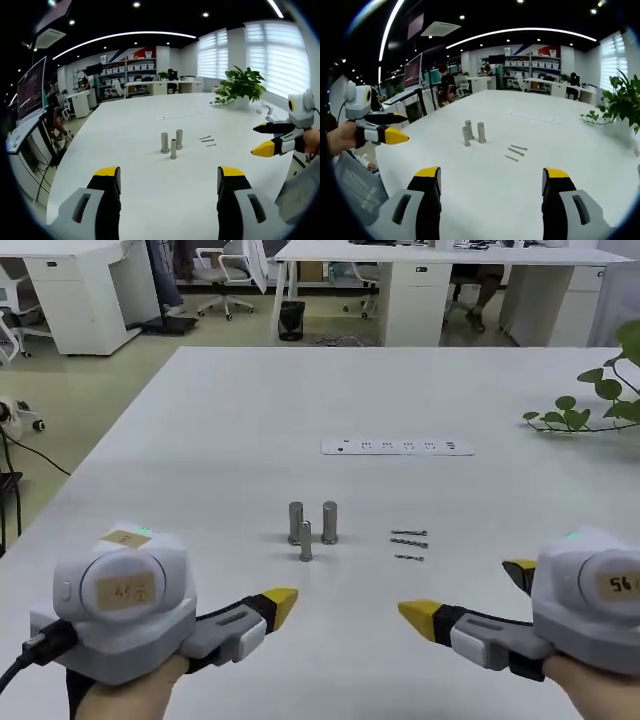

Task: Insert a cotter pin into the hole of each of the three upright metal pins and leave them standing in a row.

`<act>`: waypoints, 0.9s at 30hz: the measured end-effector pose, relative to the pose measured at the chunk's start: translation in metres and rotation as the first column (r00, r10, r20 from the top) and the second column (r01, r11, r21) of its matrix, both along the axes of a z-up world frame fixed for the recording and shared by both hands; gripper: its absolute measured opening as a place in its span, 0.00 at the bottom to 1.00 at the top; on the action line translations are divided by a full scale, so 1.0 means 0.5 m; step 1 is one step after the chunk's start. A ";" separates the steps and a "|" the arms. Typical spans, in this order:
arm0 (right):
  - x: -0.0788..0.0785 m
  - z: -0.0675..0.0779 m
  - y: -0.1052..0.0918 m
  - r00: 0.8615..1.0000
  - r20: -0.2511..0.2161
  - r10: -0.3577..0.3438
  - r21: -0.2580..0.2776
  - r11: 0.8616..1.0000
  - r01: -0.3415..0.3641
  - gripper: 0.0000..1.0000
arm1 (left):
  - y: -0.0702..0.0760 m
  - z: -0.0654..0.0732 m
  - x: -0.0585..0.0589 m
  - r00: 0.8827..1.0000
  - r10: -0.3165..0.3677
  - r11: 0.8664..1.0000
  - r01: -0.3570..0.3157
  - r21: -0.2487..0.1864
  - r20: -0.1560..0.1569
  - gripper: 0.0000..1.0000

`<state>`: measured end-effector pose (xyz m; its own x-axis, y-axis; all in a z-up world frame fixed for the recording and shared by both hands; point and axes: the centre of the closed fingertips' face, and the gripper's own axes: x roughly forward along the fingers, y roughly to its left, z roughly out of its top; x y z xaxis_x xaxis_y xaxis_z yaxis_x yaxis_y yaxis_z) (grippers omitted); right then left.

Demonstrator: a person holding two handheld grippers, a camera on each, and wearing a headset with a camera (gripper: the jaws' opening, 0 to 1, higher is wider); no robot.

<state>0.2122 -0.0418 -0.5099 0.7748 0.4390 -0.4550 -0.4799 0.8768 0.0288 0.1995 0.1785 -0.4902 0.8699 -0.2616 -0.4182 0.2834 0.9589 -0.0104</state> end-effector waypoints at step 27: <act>-0.001 0.000 0.005 1.000 0.001 0.020 0.021 1.000 -0.020 0.72 | -0.017 -0.012 0.025 0.998 -0.062 0.998 0.062 0.007 0.007 0.63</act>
<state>0.2120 -0.0391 -0.5099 0.7664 0.4635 -0.4448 -0.4971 0.8665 0.0464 0.2121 0.1700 -0.4963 0.8551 -0.3123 -0.4138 0.3424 0.9396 -0.0017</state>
